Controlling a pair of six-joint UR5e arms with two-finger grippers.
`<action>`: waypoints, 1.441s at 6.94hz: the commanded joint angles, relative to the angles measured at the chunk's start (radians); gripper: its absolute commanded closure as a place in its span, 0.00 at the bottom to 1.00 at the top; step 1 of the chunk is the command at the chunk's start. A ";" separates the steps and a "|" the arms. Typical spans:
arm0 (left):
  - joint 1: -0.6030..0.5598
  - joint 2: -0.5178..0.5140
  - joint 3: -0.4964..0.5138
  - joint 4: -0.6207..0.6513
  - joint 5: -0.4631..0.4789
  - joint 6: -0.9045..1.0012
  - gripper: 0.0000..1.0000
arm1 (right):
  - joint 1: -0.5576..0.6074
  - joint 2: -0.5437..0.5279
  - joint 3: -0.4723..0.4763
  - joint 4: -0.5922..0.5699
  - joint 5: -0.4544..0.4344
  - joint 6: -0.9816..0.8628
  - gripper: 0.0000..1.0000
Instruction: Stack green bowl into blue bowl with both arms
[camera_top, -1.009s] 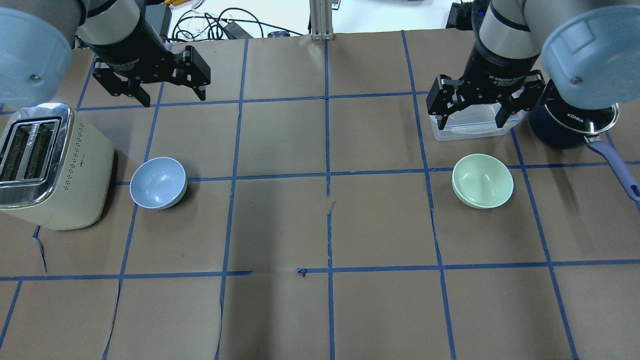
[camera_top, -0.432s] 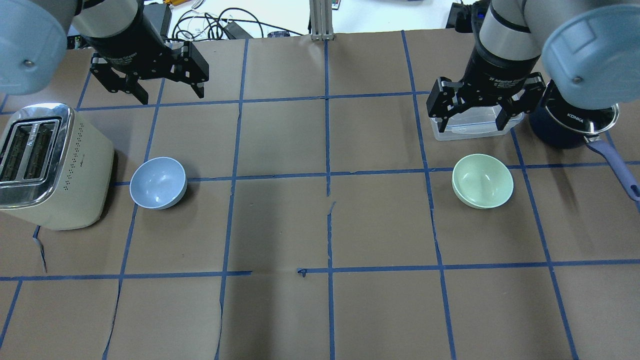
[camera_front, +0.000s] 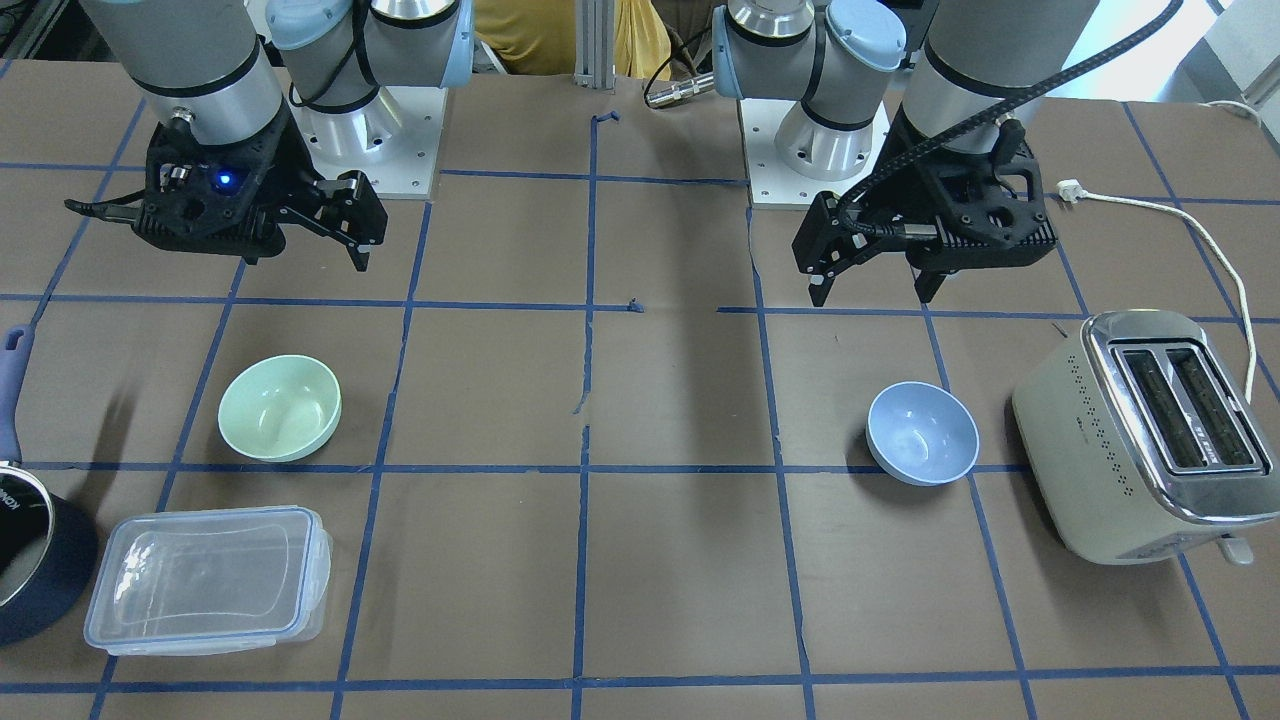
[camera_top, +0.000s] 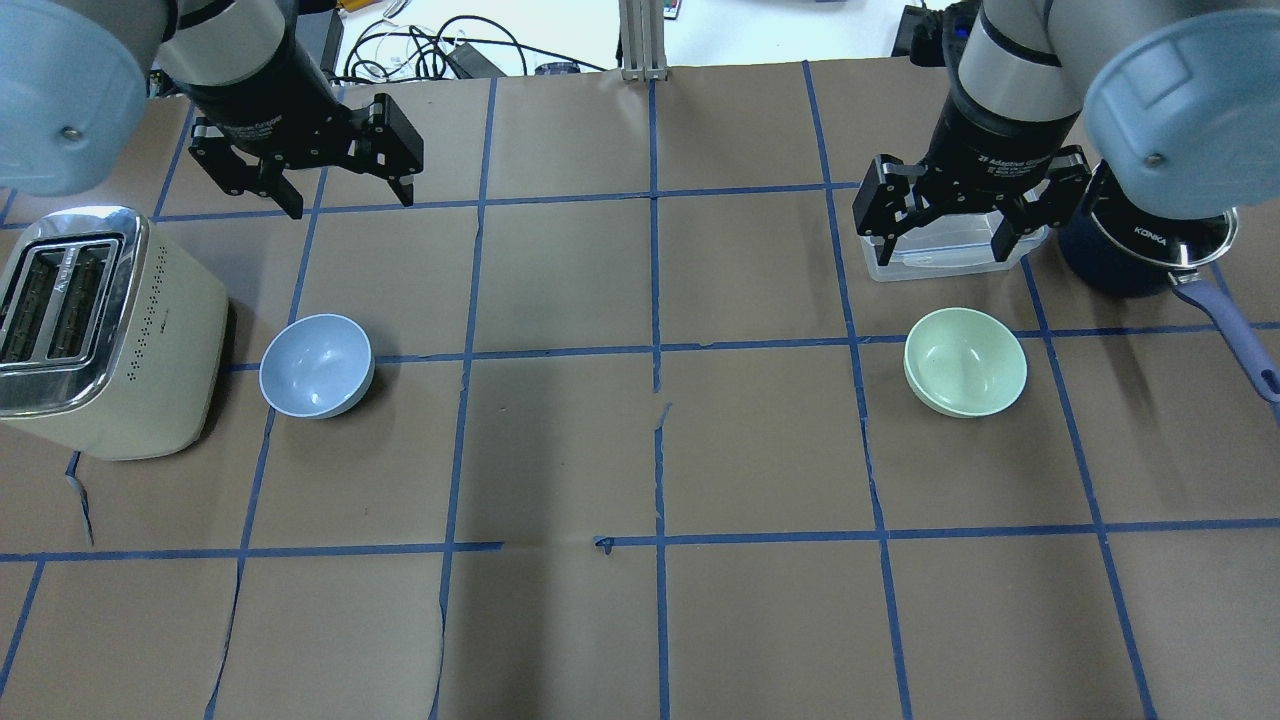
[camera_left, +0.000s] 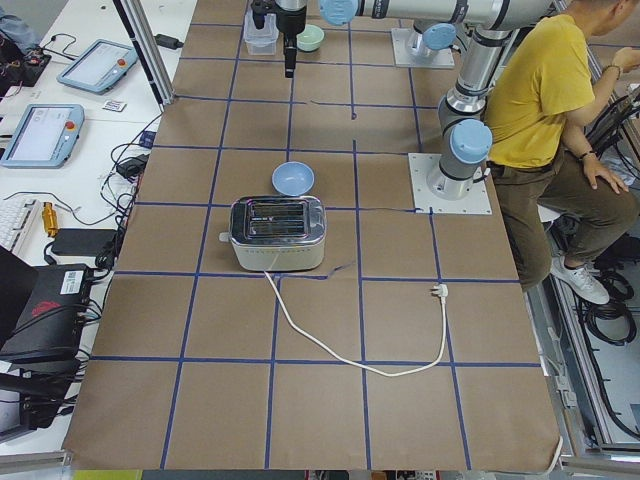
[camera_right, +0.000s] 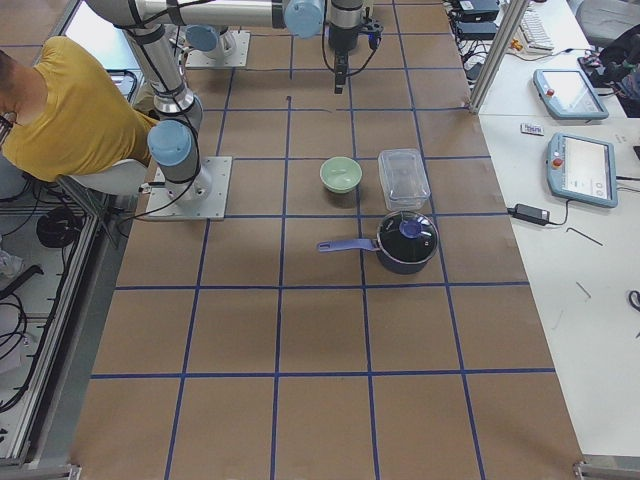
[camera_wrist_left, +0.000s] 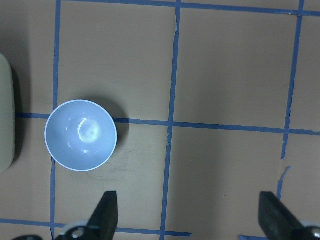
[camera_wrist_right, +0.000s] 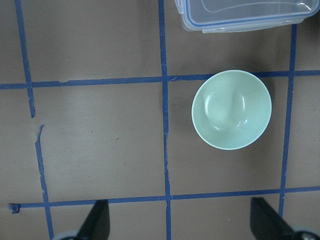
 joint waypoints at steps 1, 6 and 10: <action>0.000 0.002 -0.003 0.001 0.003 0.002 0.00 | 0.000 0.000 -0.001 -0.004 0.000 0.000 0.00; 0.073 -0.004 -0.011 -0.005 0.003 0.125 0.00 | -0.002 0.002 -0.001 0.001 -0.002 0.000 0.00; 0.248 -0.025 -0.162 0.102 0.003 0.314 0.00 | -0.024 0.005 0.001 0.001 -0.002 -0.017 0.00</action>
